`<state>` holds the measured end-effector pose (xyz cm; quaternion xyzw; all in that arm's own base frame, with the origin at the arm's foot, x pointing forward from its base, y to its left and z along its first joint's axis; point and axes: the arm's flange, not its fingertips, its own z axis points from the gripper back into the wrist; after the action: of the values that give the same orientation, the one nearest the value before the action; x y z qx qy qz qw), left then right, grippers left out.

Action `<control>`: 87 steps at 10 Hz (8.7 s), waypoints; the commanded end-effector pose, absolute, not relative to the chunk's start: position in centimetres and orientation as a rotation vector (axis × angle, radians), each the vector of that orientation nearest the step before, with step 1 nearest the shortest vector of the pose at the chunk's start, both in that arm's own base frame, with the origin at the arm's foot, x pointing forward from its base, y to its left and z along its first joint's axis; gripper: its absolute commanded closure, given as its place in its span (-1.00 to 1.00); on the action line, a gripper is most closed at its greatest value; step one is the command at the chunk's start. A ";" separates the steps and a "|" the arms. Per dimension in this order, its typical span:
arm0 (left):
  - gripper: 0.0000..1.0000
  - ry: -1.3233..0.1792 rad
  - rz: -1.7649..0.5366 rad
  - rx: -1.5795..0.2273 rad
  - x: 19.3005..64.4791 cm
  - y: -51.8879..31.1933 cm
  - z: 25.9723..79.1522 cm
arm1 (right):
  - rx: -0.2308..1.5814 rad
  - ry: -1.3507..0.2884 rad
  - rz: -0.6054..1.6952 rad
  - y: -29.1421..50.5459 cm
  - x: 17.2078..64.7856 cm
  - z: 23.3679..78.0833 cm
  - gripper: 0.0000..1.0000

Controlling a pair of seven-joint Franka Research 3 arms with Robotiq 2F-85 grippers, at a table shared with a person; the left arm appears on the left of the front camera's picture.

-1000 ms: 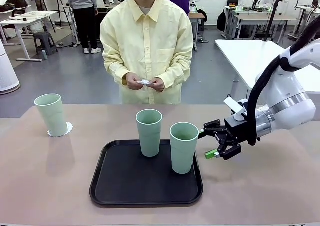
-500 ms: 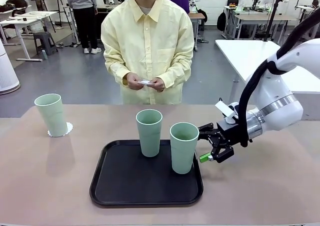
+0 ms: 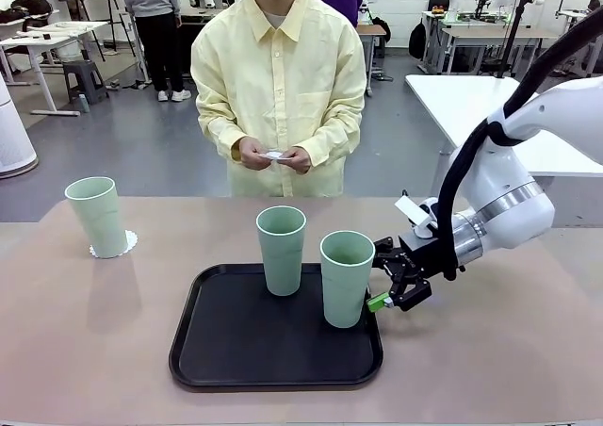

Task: Place coasters on the table and set cups on them.
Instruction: Take one Reusable plastic cup from the Flat Tray and place it on a coaster set by the human.

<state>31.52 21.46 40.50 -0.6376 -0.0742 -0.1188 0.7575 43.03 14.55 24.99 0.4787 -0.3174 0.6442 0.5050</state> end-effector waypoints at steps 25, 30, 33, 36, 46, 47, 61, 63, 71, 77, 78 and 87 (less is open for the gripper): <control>-1.00 -0.167 -0.256 -1.393 31.4 21.6 40.7 | 1.101 -0.842 1.307 9.1 39.6 40.1 0.60; -1.00 -0.167 -0.256 -1.393 31.4 21.6 40.7 | 1.118 -0.880 1.336 8.7 40.1 40.5 0.60; -1.00 -0.167 -0.256 -1.393 31.4 21.6 40.7 | 1.038 -0.978 1.305 2.5 43.7 41.2 -0.59; -1.00 -0.167 -0.256 -1.393 31.4 21.6 40.7 | 0.879 -1.001 1.144 -6.8 47.4 41.6 -0.59; -1.00 -0.167 -0.256 -1.393 31.4 21.6 40.7 | 0.835 -1.035 1.086 -12.8 48.4 41.2 -0.59; -1.00 -0.167 -0.256 -1.393 31.4 21.6 40.7 | 0.835 -1.035 1.086 -12.8 48.4 41.2 -0.59; -1.00 -0.167 -0.256 -1.393 31.4 21.6 40.7 | 0.994 -0.871 1.237 -11.1 59.7 26.1 -0.59; -1.00 -0.167 -0.256 -1.393 31.4 21.6 40.7 | 0.987 -0.867 1.248 -11.0 60.0 25.1 -0.59; -1.00 -0.167 -0.256 -1.393 31.4 21.6 40.7 | 0.980 -0.866 1.324 -10.5 60.5 23.2 -0.59; -1.00 -0.167 -0.256 -1.393 31.4 21.6 40.7 | 1.027 -0.872 1.351 -10.6 60.1 23.2 -1.00; -1.00 -0.167 -0.256 -1.393 31.4 21.6 40.7 | 1.033 -0.870 1.356 -10.6 59.9 23.3 -1.00; -1.00 -0.167 -0.256 -1.393 31.4 21.6 40.7 | 1.035 -0.832 1.323 -11.7 60.4 22.8 -1.00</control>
<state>31.49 21.52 40.47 -0.6377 -0.0743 -0.1178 0.7576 59.54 -11.02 22.82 0.4372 -0.3761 0.5620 0.5929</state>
